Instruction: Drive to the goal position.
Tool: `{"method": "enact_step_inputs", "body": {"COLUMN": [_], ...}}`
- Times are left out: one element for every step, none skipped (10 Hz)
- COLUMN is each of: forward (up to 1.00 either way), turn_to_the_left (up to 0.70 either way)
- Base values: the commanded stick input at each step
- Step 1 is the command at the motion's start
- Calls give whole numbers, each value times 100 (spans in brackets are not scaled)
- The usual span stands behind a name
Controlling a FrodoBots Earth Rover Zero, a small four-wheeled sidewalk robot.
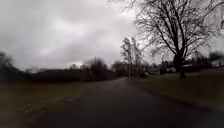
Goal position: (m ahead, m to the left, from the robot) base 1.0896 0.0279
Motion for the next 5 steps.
{"method": "enact_step_inputs", "body": {"forward": [100, 100, 100, 100, 100], "turn_to_the_left": [31, 37, 23, 0, 0]}}
